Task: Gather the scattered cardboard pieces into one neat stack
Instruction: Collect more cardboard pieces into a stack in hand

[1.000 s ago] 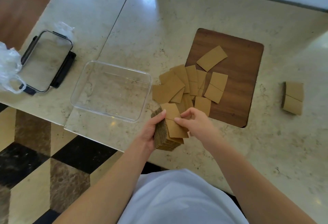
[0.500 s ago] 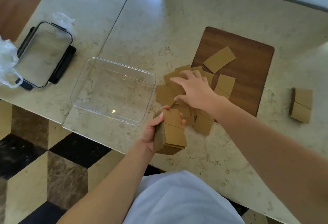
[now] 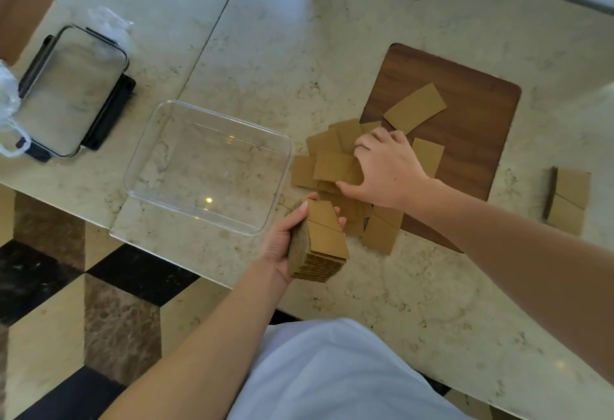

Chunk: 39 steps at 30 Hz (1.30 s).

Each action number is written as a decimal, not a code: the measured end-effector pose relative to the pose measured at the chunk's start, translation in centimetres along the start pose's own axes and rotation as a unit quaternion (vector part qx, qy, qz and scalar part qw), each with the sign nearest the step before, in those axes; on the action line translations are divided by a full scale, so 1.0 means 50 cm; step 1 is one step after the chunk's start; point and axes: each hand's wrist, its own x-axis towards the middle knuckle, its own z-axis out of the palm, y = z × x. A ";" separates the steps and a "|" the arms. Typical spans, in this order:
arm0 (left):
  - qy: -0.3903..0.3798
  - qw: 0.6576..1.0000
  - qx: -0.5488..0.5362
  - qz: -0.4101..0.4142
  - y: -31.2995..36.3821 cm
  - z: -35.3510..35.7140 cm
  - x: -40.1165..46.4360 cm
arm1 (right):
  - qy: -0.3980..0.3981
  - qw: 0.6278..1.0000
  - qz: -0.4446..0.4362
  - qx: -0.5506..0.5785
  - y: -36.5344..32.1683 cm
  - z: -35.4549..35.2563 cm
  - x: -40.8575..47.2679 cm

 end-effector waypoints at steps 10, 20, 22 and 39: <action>0.038 0.995 0.093 -0.019 -0.010 0.023 0.024 | -0.207 0.888 0.227 0.342 -0.110 -0.034 -0.106; -0.024 0.998 0.061 0.017 -0.004 -0.002 0.000 | -0.133 0.933 0.187 0.278 -0.122 -0.047 -0.095; -0.040 0.998 0.010 0.041 -0.002 -0.002 -0.001 | -0.029 0.940 0.182 0.287 -0.099 -0.036 -0.064; 0.032 0.998 0.027 0.046 -0.005 0.003 -0.004 | -0.116 0.815 0.236 0.517 -0.082 -0.003 -0.105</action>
